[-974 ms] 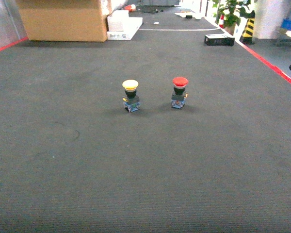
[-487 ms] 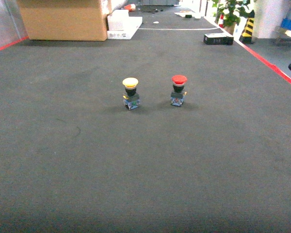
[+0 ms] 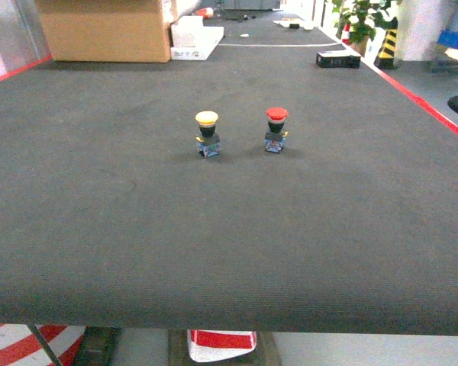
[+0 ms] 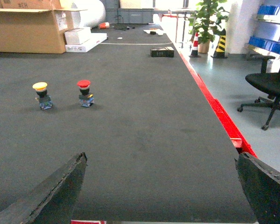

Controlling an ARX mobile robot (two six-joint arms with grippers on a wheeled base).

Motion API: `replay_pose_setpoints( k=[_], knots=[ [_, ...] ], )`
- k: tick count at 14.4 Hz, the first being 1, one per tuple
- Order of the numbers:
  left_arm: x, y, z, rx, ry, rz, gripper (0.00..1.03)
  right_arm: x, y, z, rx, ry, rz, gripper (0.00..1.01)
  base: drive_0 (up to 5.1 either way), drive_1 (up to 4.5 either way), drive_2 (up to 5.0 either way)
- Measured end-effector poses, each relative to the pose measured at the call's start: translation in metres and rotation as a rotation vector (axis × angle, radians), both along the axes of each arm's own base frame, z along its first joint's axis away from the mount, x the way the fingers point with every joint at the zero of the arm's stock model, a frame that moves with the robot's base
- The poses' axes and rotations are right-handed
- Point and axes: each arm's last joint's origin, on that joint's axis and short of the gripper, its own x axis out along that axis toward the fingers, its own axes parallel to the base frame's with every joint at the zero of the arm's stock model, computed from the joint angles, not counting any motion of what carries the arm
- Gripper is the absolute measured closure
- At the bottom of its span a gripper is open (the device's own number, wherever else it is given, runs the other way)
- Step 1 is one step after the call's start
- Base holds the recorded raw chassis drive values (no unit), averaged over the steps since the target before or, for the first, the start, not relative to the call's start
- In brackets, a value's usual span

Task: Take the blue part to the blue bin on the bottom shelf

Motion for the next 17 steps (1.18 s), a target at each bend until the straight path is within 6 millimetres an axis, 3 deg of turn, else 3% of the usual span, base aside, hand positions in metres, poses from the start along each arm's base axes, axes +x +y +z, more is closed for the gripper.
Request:
replay_pose_setpoints(
  k=[17],
  knots=[
    [0.0007, -0.0001, -0.0004, 0.000, 0.004, 0.002, 0.60, 0.0000, 0.0000, 0.0001, 0.000, -0.002, 0.001, 0.03, -1.6, -1.60, -1.6]
  ],
)
